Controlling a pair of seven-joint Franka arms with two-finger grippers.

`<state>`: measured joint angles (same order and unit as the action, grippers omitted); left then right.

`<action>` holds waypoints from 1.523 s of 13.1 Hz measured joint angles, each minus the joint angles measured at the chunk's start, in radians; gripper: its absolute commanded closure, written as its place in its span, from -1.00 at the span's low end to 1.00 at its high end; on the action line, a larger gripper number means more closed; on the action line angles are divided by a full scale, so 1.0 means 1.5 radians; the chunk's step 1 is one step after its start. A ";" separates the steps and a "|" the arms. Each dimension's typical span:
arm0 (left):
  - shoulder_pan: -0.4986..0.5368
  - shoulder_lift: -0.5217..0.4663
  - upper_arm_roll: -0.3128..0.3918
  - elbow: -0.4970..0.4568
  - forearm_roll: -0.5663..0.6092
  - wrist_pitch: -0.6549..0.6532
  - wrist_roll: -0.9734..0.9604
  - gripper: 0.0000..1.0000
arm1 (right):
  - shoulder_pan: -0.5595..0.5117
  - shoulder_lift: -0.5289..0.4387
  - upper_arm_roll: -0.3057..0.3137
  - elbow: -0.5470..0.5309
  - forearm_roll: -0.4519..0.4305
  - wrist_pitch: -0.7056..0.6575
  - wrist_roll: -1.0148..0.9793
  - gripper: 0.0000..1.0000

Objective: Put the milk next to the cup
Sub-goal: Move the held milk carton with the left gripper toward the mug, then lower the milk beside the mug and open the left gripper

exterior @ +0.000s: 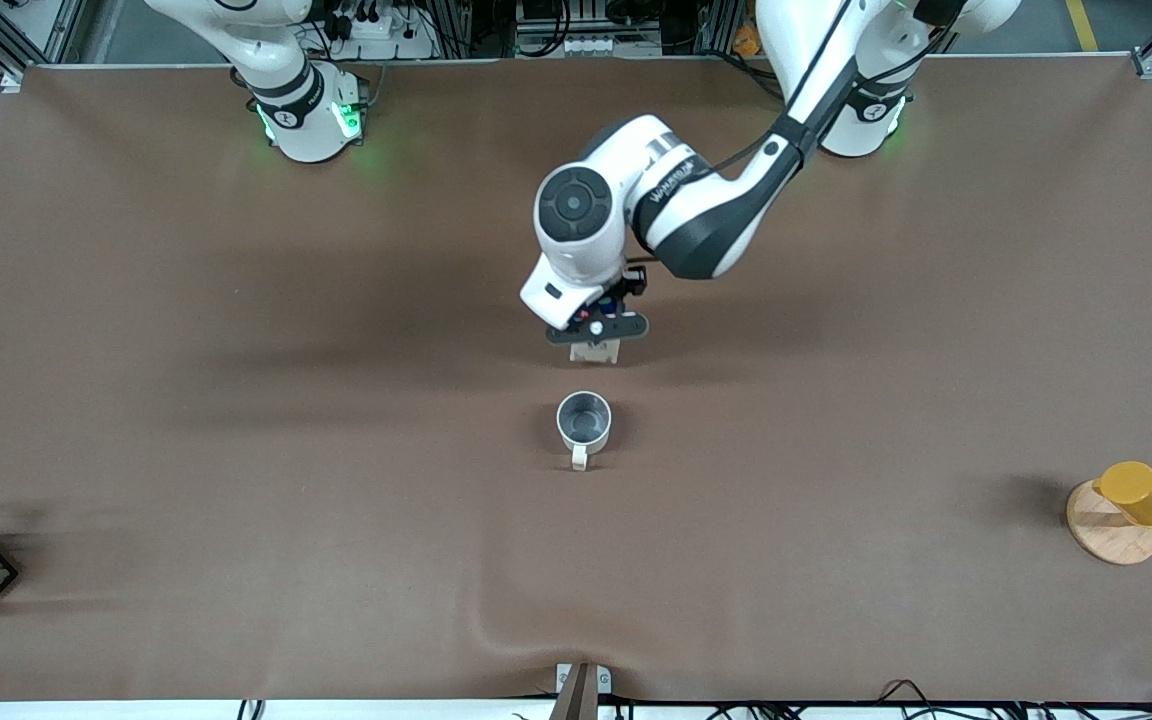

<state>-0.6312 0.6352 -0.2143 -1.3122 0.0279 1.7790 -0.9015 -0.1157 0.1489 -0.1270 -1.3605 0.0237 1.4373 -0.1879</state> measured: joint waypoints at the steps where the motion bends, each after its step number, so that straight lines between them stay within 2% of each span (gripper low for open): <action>1: 0.000 0.005 0.006 0.000 0.000 0.017 0.001 1.00 | 0.000 -0.024 0.002 -0.024 0.000 0.008 0.000 -1.00; 4: -0.002 0.025 0.016 0.000 0.000 0.057 0.001 1.00 | 0.001 -0.100 0.012 -0.108 0.000 0.034 0.000 -1.00; 6: -0.010 0.033 0.028 0.001 0.000 0.069 0.001 1.00 | 0.003 -0.128 0.017 -0.143 0.000 0.048 0.000 -1.00; 15: -0.026 0.049 0.049 0.001 0.000 0.099 0.001 1.00 | 0.013 -0.134 0.024 -0.157 -0.012 0.065 0.005 -1.00; 17: -0.026 0.049 0.050 0.001 0.000 0.100 0.001 -0.99 | 0.015 -0.134 0.025 -0.158 -0.017 0.067 0.008 -1.00; 20: -0.026 0.049 0.050 0.002 0.000 0.101 0.008 -1.00 | 0.016 -0.134 0.025 -0.158 -0.018 0.067 0.010 -1.00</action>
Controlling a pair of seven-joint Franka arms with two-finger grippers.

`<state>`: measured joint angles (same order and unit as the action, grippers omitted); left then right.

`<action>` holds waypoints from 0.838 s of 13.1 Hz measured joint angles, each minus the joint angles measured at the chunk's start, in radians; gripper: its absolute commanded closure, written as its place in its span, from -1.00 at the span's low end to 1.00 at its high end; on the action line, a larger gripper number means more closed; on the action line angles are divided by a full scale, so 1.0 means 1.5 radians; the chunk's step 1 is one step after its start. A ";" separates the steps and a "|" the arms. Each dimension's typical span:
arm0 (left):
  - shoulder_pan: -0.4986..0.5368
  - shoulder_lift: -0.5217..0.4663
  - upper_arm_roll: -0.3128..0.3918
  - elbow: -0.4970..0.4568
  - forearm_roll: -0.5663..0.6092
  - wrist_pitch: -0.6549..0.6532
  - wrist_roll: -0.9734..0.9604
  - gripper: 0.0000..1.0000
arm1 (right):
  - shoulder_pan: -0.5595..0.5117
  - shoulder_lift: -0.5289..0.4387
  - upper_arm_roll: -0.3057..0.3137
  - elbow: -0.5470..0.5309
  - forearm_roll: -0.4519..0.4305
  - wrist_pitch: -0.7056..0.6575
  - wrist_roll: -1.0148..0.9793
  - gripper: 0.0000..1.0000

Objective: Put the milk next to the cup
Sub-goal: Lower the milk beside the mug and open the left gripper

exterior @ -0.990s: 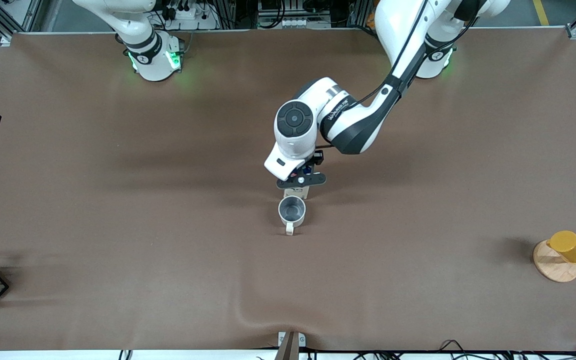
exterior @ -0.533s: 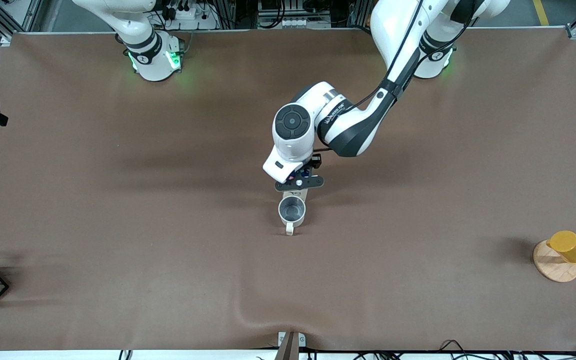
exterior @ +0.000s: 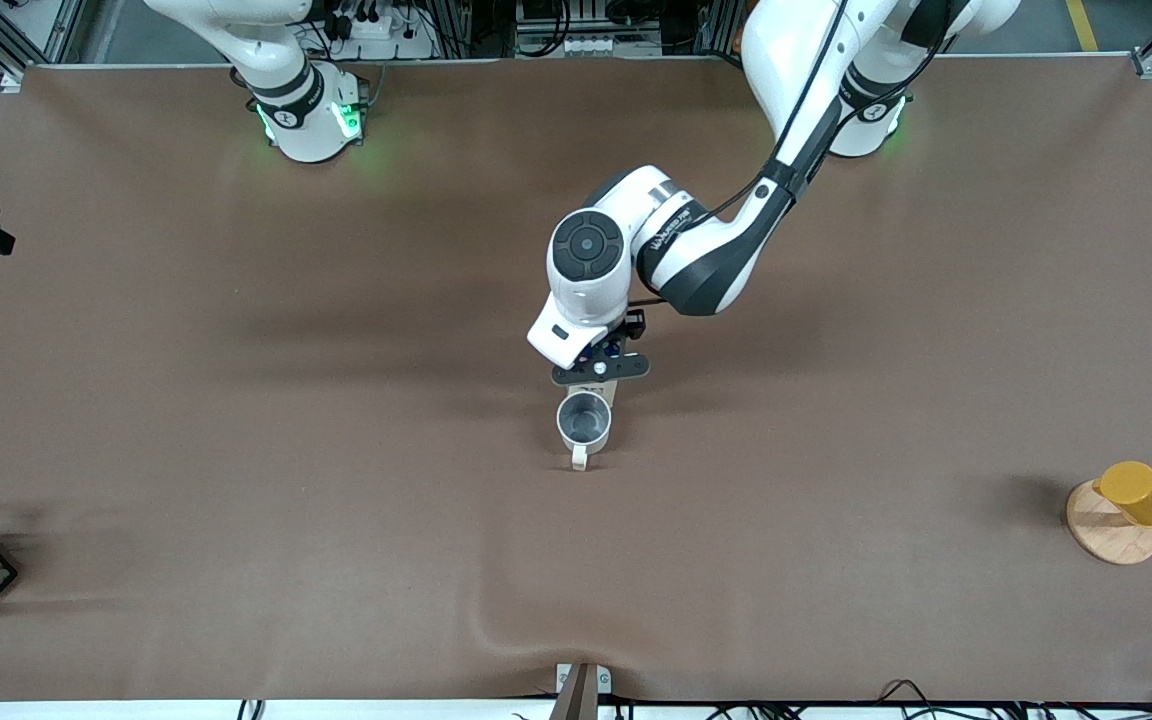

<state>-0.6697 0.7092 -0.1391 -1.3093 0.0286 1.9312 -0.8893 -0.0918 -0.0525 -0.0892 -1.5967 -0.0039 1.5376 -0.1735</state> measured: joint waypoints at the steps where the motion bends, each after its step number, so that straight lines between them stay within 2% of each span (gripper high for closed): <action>1: 0.000 0.000 0.000 0.000 0.000 0.001 0.001 -1.00 | 0.000 0.000 0.000 0.000 0.000 0.000 0.001 -1.00; 6: 0.000 -0.015 0.000 0.020 0.000 0.003 0.001 -1.00 | 0.000 0.000 0.000 0.000 -0.001 0.000 0.002 -1.00; 11: 0.006 -0.114 0.003 0.029 0.000 -0.024 -0.006 -1.00 | 0.000 0.000 0.000 0.000 -0.001 0.000 0.002 -1.00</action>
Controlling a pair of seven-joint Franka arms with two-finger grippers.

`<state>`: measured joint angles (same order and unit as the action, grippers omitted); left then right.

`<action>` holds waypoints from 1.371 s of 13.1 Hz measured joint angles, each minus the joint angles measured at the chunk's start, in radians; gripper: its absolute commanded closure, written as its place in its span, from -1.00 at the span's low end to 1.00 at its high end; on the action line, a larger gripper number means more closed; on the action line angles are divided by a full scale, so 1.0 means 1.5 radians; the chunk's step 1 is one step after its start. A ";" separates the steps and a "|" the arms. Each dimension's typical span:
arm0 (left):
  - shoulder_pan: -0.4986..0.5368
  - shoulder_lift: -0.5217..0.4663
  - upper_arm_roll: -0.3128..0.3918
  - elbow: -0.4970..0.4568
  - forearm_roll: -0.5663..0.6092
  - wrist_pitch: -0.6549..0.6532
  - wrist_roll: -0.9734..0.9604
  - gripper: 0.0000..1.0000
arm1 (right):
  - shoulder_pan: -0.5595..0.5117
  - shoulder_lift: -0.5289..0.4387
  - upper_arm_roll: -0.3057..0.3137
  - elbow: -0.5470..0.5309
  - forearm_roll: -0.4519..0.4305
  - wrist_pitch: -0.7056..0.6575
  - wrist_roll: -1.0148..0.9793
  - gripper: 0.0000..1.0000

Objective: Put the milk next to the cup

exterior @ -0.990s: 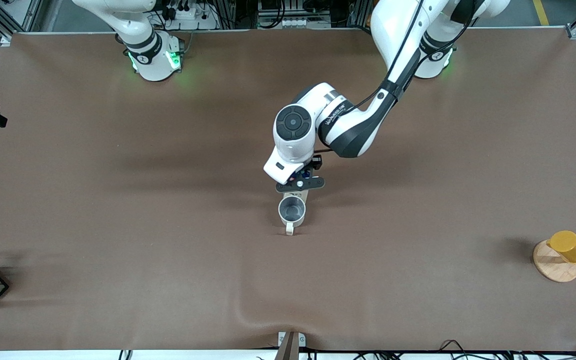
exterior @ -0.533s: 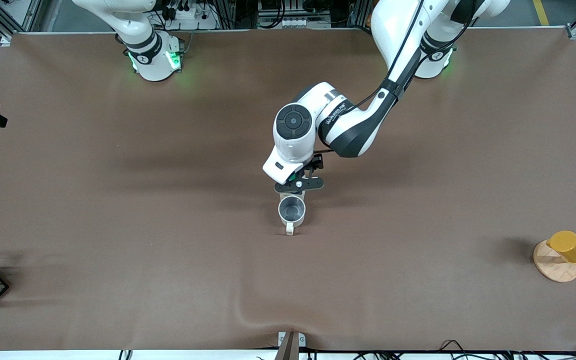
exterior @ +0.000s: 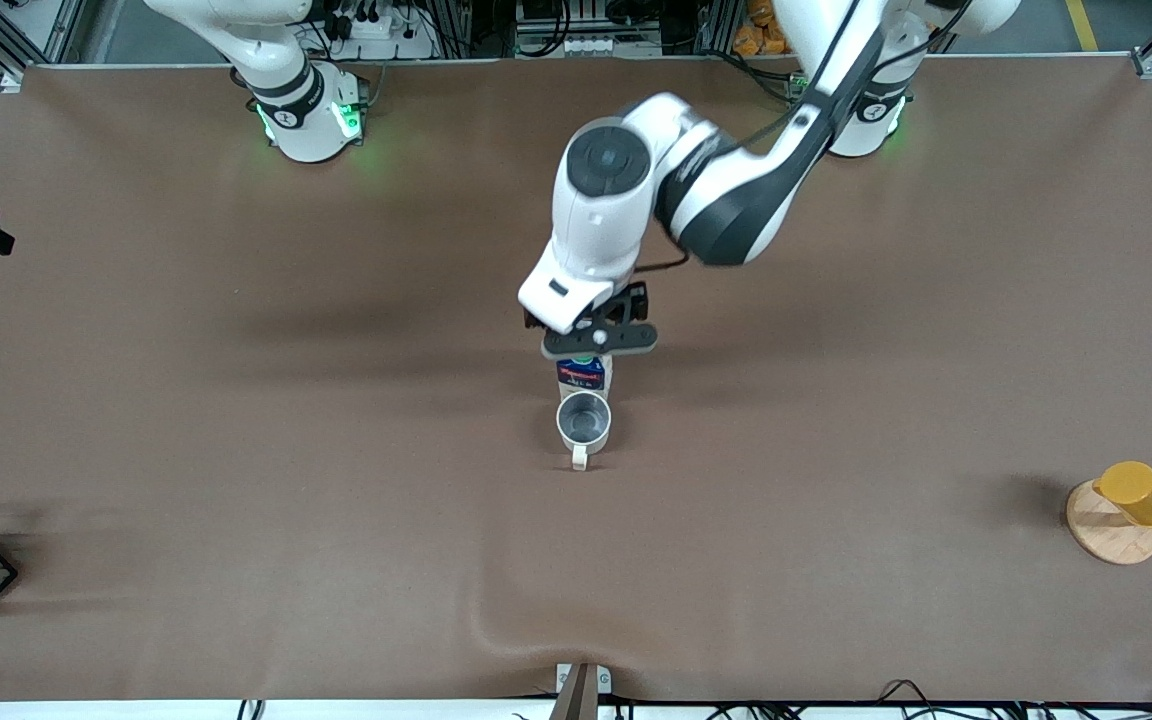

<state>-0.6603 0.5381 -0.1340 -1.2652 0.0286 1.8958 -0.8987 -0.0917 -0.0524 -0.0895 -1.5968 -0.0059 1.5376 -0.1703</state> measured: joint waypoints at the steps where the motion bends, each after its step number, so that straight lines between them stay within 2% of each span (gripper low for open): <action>1: 0.010 -0.025 0.002 0.001 0.000 -0.019 -0.002 -1.00 | 0.000 0.000 0.000 0.000 0.000 0.000 0.000 -1.00; 3: 0.057 -0.074 0.008 0.002 0.003 -0.052 -0.003 -1.00 | 0.000 0.000 -0.001 0.000 0.000 0.000 0.000 -1.00; 5: 0.139 -0.110 0.012 0.001 0.005 -0.071 0.007 -1.00 | 0.000 0.000 -0.001 0.000 -0.001 0.000 0.001 -1.00; 9: 0.291 -0.174 0.010 -0.003 0.005 -0.159 0.156 -1.00 | 0.000 0.000 -0.001 -0.001 -0.001 0.000 0.001 -1.00; 11: 0.322 -0.224 0.007 -0.029 0.005 -0.190 0.205 -1.00 | 0.000 0.001 -0.001 -0.001 -0.001 0.000 0.001 -1.00; 15: 0.364 -0.333 0.004 -0.126 0.005 -0.235 0.346 -1.00 | 0.000 0.001 -0.001 -0.001 -0.001 0.000 0.001 -1.00; 18: 0.411 -0.377 0.017 -0.161 0.005 -0.270 0.478 -1.00 | 0.000 0.001 -0.001 -0.001 -0.001 0.000 0.001 -1.00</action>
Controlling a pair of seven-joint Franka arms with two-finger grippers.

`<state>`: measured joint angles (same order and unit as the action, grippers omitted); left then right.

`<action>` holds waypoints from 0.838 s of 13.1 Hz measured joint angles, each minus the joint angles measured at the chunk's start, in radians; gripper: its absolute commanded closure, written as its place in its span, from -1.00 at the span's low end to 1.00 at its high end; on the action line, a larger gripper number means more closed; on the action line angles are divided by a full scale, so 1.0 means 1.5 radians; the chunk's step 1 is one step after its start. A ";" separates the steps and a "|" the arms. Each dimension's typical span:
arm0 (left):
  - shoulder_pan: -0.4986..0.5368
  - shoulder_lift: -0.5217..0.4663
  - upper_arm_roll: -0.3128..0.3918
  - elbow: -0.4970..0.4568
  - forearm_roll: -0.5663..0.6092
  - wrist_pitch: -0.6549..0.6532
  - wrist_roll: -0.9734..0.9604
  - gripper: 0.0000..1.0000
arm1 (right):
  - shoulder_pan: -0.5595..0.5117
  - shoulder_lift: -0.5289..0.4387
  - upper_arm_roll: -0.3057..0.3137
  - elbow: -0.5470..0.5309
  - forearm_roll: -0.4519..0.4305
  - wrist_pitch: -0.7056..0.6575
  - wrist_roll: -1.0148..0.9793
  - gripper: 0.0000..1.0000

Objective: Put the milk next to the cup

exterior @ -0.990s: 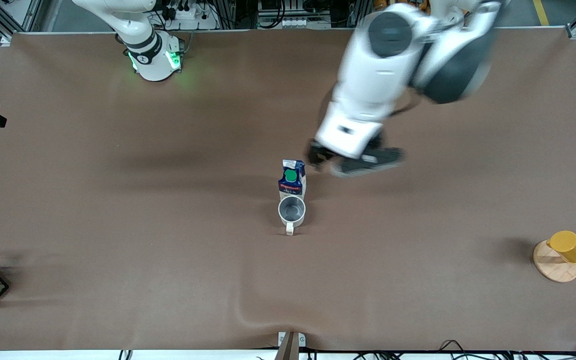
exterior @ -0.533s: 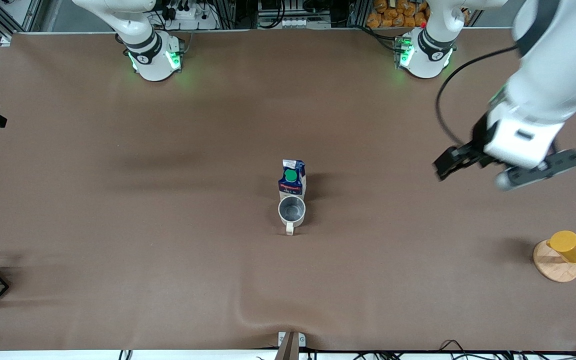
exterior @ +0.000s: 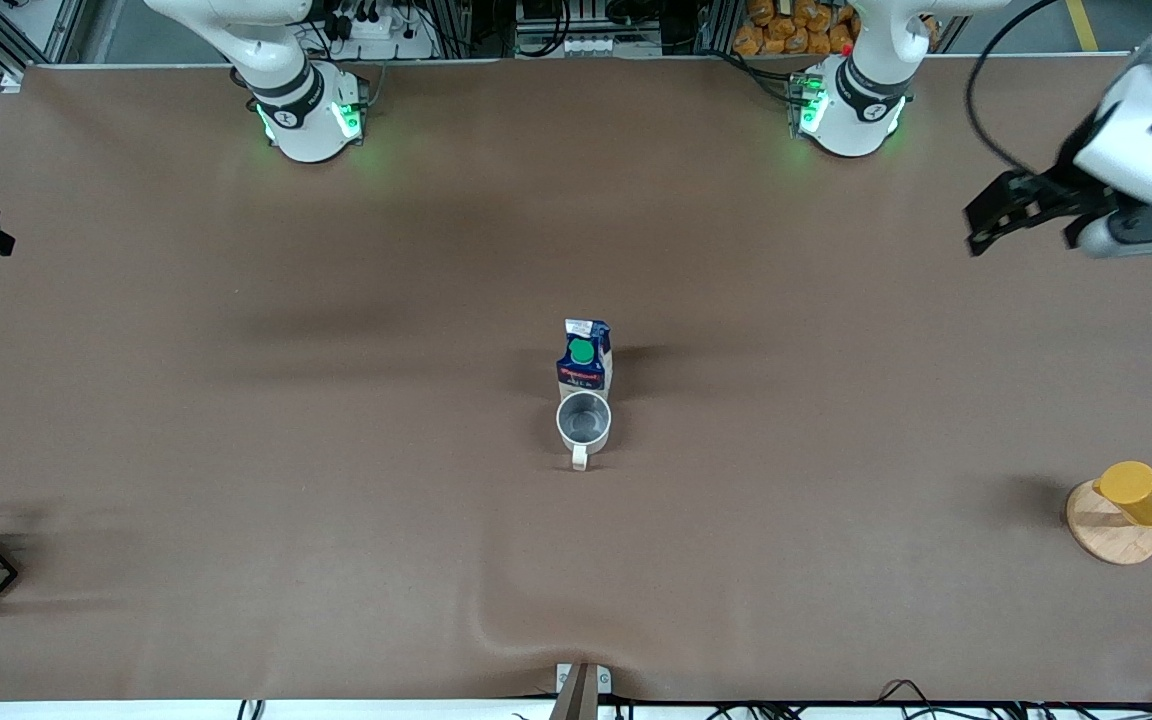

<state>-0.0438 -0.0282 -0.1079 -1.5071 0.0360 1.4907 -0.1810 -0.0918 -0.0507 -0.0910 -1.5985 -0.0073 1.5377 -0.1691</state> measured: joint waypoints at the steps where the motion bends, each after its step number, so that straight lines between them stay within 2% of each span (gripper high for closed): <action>1: 0.003 -0.006 0.017 -0.002 0.000 -0.012 0.024 -1.00 | 0.000 0.000 0.000 0.000 0.000 0.000 0.000 -1.00; 5: 0.002 -0.023 0.070 -0.003 -0.030 -0.041 0.044 -1.00 | 0.000 0.000 0.000 0.000 0.000 0.001 0.000 -1.00; 11: -0.008 -0.022 0.070 -0.013 -0.032 -0.042 0.044 -1.00 | 0.000 0.000 0.000 0.000 0.000 0.001 0.000 -1.00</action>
<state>-0.0554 -0.0614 -0.0036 -1.5263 -0.0113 1.4281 -0.1143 -0.0918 -0.0507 -0.0906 -1.5983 -0.0074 1.5392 -0.1690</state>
